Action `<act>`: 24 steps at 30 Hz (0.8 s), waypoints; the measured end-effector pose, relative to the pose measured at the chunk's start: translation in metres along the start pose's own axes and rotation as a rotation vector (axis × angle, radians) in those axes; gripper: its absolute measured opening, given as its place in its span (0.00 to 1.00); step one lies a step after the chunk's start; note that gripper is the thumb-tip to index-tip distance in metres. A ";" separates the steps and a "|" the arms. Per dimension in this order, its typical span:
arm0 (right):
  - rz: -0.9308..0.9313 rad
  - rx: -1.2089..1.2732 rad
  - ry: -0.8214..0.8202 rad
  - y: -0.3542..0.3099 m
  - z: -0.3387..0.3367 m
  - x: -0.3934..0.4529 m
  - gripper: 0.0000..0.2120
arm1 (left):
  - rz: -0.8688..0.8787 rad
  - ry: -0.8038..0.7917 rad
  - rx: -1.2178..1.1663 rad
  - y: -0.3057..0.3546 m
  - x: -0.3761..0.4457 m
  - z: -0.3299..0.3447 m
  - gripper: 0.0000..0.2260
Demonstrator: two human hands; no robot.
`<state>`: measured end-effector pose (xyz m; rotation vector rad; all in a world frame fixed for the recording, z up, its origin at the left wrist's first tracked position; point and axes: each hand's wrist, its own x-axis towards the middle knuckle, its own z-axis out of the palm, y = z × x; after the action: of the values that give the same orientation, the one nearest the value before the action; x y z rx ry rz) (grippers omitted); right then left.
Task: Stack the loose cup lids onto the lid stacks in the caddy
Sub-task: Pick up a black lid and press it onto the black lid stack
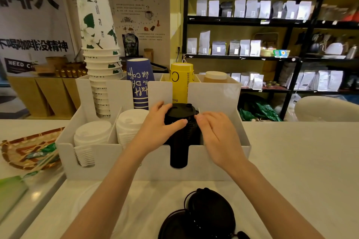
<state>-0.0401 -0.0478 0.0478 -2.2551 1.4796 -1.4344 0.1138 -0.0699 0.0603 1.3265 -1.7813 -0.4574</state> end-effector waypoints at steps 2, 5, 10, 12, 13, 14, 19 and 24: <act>-0.025 -0.030 -0.021 0.001 0.001 -0.001 0.21 | 0.001 0.007 -0.013 0.001 -0.001 0.001 0.28; -0.018 -0.016 -0.090 0.003 -0.002 -0.003 0.17 | 0.011 0.003 -0.041 0.002 -0.002 0.004 0.27; 0.030 0.042 -0.221 -0.002 -0.013 -0.010 0.22 | 0.030 -0.002 0.005 0.006 -0.004 0.004 0.25; 0.042 0.057 -0.227 -0.006 -0.019 -0.016 0.23 | 0.065 0.002 0.092 0.009 -0.005 0.003 0.24; 0.041 0.058 -0.229 -0.007 -0.022 -0.021 0.24 | 0.080 0.005 0.145 0.010 -0.005 0.002 0.25; 0.038 0.057 -0.236 -0.008 -0.026 -0.026 0.24 | 0.097 0.004 0.193 0.012 -0.007 0.001 0.25; 0.027 -0.016 -0.322 -0.005 -0.046 -0.068 0.24 | 0.285 0.113 0.249 0.029 -0.025 -0.001 0.18; 0.065 -0.066 -0.385 0.003 -0.056 -0.112 0.25 | 0.504 0.200 0.157 0.030 -0.058 0.007 0.11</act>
<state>-0.0937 0.0569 0.0044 -2.3260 1.4718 -0.8783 0.0945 -0.0069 0.0539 0.9336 -1.9209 0.0912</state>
